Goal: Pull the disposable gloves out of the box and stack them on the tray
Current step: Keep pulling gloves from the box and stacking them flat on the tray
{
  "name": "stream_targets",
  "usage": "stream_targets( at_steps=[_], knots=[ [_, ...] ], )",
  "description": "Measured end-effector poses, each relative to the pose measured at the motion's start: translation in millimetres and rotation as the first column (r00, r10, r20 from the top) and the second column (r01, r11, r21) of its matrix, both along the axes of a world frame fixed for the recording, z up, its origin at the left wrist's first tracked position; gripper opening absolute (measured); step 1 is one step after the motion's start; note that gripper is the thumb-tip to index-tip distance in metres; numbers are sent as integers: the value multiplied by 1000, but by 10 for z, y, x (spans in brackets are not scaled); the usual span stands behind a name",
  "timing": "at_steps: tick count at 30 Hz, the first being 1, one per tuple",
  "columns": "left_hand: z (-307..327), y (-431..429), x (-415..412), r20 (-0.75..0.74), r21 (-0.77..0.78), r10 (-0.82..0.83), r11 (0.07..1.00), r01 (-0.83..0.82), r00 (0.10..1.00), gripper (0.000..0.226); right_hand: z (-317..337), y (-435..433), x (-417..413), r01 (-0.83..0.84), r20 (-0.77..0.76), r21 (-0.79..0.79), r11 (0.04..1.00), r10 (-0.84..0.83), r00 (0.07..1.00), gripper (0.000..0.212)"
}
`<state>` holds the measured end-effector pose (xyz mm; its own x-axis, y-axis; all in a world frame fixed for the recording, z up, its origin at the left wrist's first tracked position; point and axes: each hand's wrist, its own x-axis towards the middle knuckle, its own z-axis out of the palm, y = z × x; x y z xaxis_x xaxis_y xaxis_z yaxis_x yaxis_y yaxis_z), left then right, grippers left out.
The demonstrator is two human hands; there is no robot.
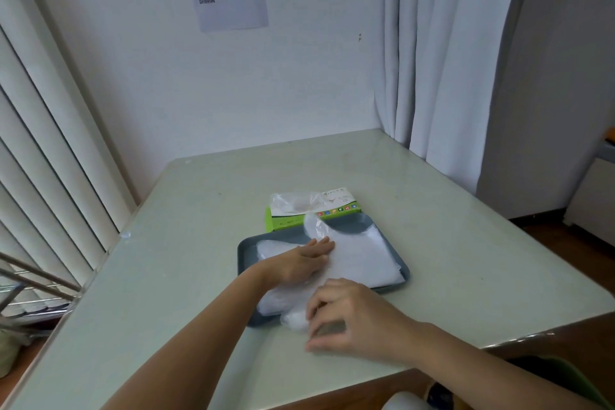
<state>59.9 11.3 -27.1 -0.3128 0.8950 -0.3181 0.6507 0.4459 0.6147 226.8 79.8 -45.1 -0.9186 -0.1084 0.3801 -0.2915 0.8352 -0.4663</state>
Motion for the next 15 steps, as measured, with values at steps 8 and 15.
stream_targets(
  at_steps=[8, 15],
  knots=[
    [80, -32, 172, -146, -56, -36, 998, 28, 989, 69, 238, 503, -184, 418, 149, -166, 893, -396, 906, 30],
    [149, -51, 271, -228, -68, -68, 996, 53, 971, 75, 122, 560, -350, 393, 517, 144, 908, -408, 753, 57]
  ],
)
